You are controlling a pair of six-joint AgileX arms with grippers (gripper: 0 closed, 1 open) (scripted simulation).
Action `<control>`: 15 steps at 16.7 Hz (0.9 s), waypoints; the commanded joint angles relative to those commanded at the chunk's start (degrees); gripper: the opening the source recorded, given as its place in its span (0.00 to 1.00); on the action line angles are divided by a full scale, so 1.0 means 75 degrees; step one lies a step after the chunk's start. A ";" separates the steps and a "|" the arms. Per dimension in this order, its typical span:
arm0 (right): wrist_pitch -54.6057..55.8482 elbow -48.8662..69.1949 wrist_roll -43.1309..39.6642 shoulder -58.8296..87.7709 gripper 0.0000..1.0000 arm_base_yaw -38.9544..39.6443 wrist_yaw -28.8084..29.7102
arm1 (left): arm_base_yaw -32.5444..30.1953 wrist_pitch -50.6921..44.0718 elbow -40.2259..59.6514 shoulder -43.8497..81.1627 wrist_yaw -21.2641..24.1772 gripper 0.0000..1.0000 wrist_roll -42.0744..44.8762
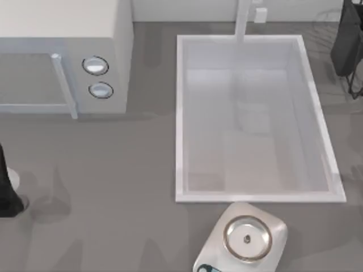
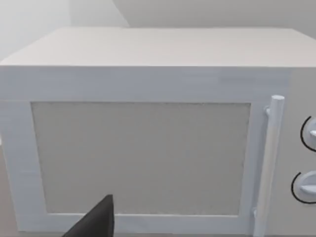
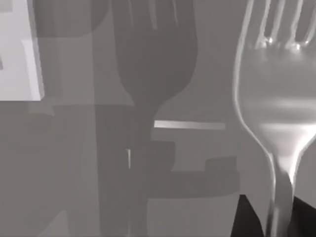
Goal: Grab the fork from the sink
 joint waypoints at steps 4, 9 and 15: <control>0.0006 -0.0005 0.0000 0.0002 0.00 0.0000 0.0000 | 0.0000 0.0000 0.0000 0.0000 0.0000 1.00 0.0000; 0.0006 -0.0005 0.0000 0.0002 0.38 0.0000 0.0000 | 0.0000 0.0000 0.0000 0.0000 0.0000 1.00 0.0000; 0.0006 -0.0005 0.0000 0.0002 0.83 0.0000 0.0000 | 0.0000 0.0000 0.0000 0.0000 0.0000 1.00 0.0000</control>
